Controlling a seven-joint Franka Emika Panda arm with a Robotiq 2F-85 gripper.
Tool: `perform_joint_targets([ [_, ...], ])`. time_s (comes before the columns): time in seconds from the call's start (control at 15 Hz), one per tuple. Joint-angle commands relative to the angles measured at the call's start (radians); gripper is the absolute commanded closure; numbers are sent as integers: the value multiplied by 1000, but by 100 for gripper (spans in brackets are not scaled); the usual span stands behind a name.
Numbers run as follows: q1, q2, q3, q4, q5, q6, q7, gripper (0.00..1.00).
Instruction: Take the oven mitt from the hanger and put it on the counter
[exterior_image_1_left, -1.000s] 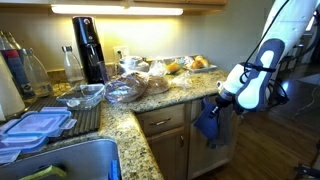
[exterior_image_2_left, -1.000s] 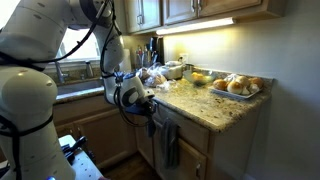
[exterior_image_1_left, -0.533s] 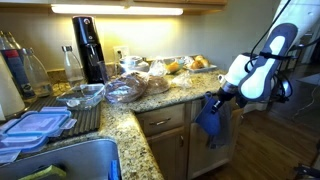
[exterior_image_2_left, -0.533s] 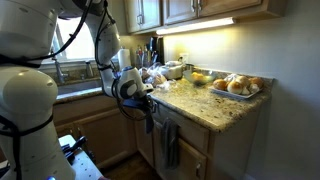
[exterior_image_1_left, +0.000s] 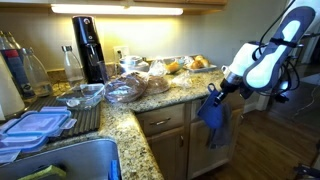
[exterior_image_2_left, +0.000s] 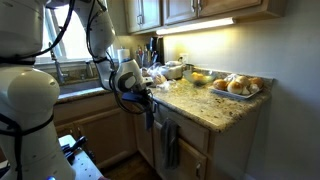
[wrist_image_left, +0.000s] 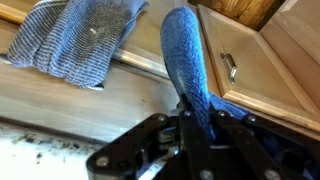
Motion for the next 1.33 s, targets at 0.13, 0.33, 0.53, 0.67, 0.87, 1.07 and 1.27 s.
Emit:
perform_joint_targets([
  [0.13,56,-138,-124,-43,-20,-96,-21,91],
  [0.33,38,-154,-150,-6,-38,-128,-48,91],
  [0.53,27,-166,-167,40,-42,-188,-56,91],
  [0.67,8,-167,-156,88,-27,-242,-70,91],
  [0.87,-2,-147,-172,176,-32,-325,-76,91],
  [1.07,-174,-140,-41,262,-132,-399,-32,91],
  [1.27,-265,-108,18,360,-134,-468,-58,91],
])
